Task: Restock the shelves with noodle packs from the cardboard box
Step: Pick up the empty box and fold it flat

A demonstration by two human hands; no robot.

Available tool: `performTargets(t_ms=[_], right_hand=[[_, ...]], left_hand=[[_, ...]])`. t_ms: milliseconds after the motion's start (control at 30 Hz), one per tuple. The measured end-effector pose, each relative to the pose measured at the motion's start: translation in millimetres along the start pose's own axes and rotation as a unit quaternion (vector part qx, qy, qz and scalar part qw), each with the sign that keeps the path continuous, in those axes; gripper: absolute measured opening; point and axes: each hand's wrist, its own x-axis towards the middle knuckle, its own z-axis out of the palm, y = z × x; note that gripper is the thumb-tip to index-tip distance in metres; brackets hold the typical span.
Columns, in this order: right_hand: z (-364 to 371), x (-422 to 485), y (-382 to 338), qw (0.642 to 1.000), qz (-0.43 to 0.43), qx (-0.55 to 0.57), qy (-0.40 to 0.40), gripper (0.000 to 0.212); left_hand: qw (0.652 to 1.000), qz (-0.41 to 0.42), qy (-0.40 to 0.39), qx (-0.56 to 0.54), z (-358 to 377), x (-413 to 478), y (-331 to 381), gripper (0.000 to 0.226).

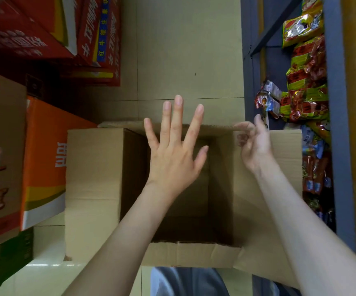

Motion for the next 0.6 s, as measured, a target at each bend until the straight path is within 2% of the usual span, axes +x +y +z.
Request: performTargets(t_ms=[33,67,100,167,200,267,333,467,533,600], right_hand=[[-4.2,-8.1,2.3,0.996,-0.026,-0.077,-0.027,0.043],[-9.1,-15.0,6.1,0.987,-0.046,-0.145,-0.047,0.038],[-15.3,-20.1,12.7,0.977,-0.055,-0.199,-0.059,0.029],[-27.5,-29.7,25.7,0.944,-0.057,-0.319,-0.067,0.017],[-34.3,-34.8,31.8,0.912,-0.049,-0.402,-0.068,0.023],[-46.0,-48.3,40.8,0.828,-0.028,-0.559,-0.044,0.041],[-59.2,-63.9,48.6,0.775,-0.036,-0.63,0.015,0.053],[-93.5,-81.4,66.5,0.729,-0.038,-0.664,0.162,0.075],[-109.2,-87.3,74.6,0.727,-0.015,-0.657,0.199,0.09],[-121.8,-91.9,79.7,0.762,0.006,-0.614,0.204,0.099]], left_hand=[[1.0,0.004,-0.024,-0.008,-8.1,-3.3,5.7,0.074],[0.996,0.008,-0.082,-0.02,-14.5,-7.4,11.5,0.073],[0.986,0.01,-0.165,-0.035,-17.1,-13.2,16.2,0.076],[0.939,0.017,-0.339,-0.054,-12.2,-30.6,20.2,0.092],[0.914,0.029,-0.401,-0.053,-5.6,-40.2,19.4,0.099],[0.877,0.048,-0.476,-0.048,9.9,-58.6,13.3,0.11],[0.863,0.066,-0.5,-0.036,25.9,-70.7,7.1,0.12],[0.856,0.131,-0.499,0.018,50.6,-79.2,3.2,0.129],[0.865,0.135,-0.481,0.03,59.4,-82.5,4.4,0.123],[0.888,0.148,-0.431,0.064,68.9,-87.5,7.5,0.106]])
